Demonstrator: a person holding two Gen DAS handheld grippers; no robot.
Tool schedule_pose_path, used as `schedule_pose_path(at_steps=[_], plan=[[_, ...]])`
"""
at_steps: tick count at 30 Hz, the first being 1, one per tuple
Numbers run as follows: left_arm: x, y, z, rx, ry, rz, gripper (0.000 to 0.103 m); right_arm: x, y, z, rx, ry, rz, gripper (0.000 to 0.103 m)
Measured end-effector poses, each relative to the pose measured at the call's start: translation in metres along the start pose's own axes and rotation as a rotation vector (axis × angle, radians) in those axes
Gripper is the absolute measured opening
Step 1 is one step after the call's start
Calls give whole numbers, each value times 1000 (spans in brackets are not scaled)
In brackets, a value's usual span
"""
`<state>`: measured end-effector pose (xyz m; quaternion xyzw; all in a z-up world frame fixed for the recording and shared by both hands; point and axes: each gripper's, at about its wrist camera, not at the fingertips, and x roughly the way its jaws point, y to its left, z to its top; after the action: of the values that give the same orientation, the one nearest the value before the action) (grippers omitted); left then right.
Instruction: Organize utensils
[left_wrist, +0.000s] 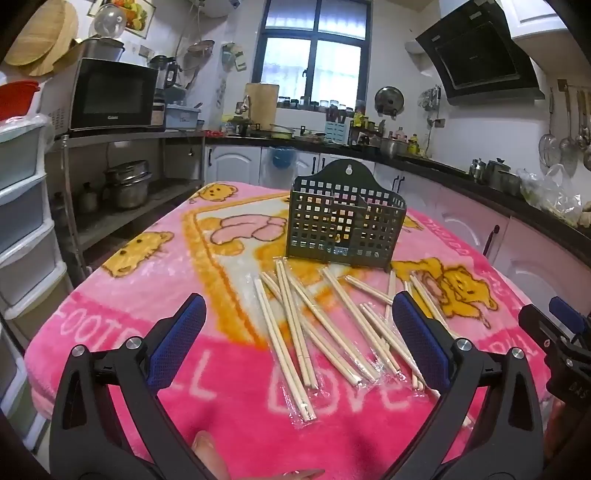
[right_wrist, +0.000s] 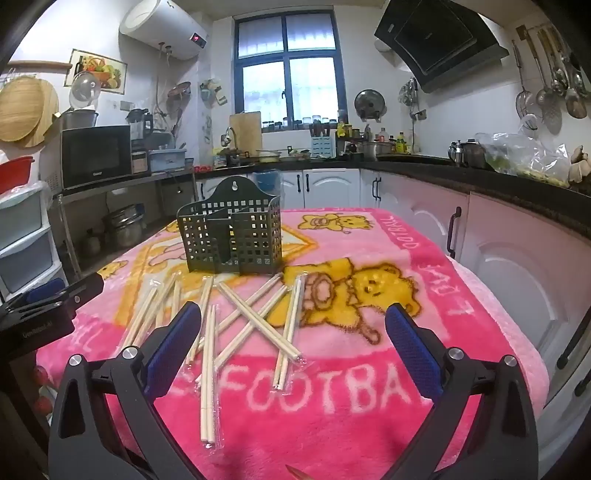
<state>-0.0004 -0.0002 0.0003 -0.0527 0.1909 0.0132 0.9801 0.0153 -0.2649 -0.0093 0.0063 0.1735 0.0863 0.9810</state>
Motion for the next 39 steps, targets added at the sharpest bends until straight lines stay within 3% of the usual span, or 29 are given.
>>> schedule_pose_path(at_steps=[39], plan=[[0, -3, 1, -5, 7, -7, 93, -6, 2, -1, -4, -8, 6, 97]])
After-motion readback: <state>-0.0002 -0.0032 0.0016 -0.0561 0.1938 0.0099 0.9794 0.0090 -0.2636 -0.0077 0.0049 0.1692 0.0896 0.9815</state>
